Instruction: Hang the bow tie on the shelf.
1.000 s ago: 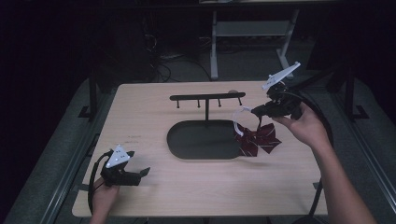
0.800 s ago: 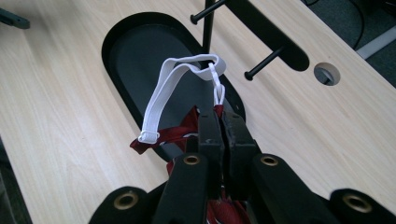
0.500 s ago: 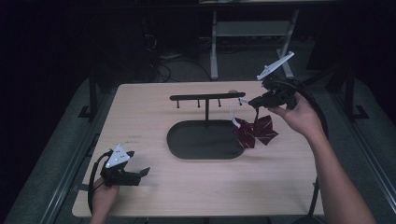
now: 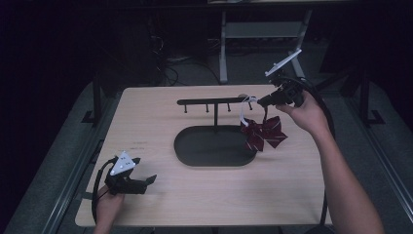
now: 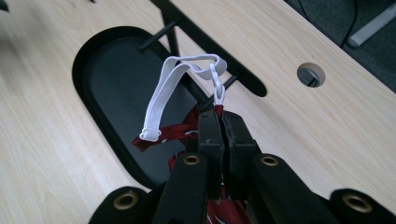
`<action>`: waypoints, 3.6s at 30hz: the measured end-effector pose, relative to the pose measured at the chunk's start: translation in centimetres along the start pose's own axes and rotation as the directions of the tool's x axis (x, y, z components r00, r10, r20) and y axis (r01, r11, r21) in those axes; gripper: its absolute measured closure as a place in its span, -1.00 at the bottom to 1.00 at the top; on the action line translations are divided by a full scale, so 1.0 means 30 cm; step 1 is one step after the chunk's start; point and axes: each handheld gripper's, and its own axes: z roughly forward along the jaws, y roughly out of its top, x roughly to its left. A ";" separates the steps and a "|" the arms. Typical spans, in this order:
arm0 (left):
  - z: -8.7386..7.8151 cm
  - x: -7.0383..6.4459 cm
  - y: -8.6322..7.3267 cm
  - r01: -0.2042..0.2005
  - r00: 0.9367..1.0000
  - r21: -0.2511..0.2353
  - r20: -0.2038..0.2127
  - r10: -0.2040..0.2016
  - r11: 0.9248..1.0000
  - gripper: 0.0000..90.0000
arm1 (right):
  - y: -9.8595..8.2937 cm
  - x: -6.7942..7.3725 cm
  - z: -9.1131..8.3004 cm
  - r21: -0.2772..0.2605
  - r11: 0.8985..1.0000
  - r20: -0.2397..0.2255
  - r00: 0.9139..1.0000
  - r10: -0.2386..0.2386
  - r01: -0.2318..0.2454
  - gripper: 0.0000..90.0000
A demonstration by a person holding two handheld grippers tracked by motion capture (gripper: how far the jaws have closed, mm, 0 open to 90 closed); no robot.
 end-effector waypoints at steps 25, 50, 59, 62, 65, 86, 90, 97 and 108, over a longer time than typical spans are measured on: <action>0.001 0.001 0.001 0.001 1.000 -0.002 0.002 -0.001 1.000 -0.71 | -0.036 -0.053 0.083 0.055 0.997 0.006 0.999 0.046 -0.046 0.92; 0.011 0.001 0.001 0.019 1.000 -0.003 0.001 -0.019 1.000 -0.71 | -0.100 -0.070 0.083 0.042 0.998 -0.088 0.995 0.044 -0.041 0.76; 0.010 0.004 -0.001 0.014 1.000 0.001 0.004 -0.014 1.000 -0.71 | -0.133 -0.076 0.086 0.038 0.998 -0.117 0.992 0.056 -0.052 0.64; 0.011 0.002 -0.002 0.017 1.000 -0.002 0.004 -0.017 1.000 -0.71 | -0.141 -0.078 0.090 0.042 0.997 -0.124 0.990 0.064 -0.059 0.61; 0.010 0.000 -0.001 0.019 1.000 -0.006 0.004 -0.019 1.000 -0.71 | -0.151 -0.080 0.093 0.039 0.997 -0.128 0.989 0.067 -0.062 0.57; 0.005 -0.001 -0.004 0.007 1.000 0.003 0.004 -0.007 1.000 -0.71 | -0.228 -0.093 0.084 0.031 0.994 -0.145 0.983 0.112 -0.108 0.37; 0.004 0.000 -0.004 0.010 1.000 0.002 0.003 -0.010 1.000 -0.71 | -0.244 -0.098 0.085 0.028 0.993 -0.145 0.982 0.119 -0.116 0.34; 0.004 -0.001 -0.004 0.007 1.000 0.001 0.003 -0.007 1.000 -0.71 | -0.274 -0.105 0.091 0.037 0.991 -0.147 0.980 0.136 -0.131 0.30; 0.004 -0.001 -0.004 0.007 1.000 0.002 0.002 -0.007 1.000 -0.71 | -0.303 -0.107 0.102 0.054 0.988 -0.147 0.978 0.150 -0.143 0.24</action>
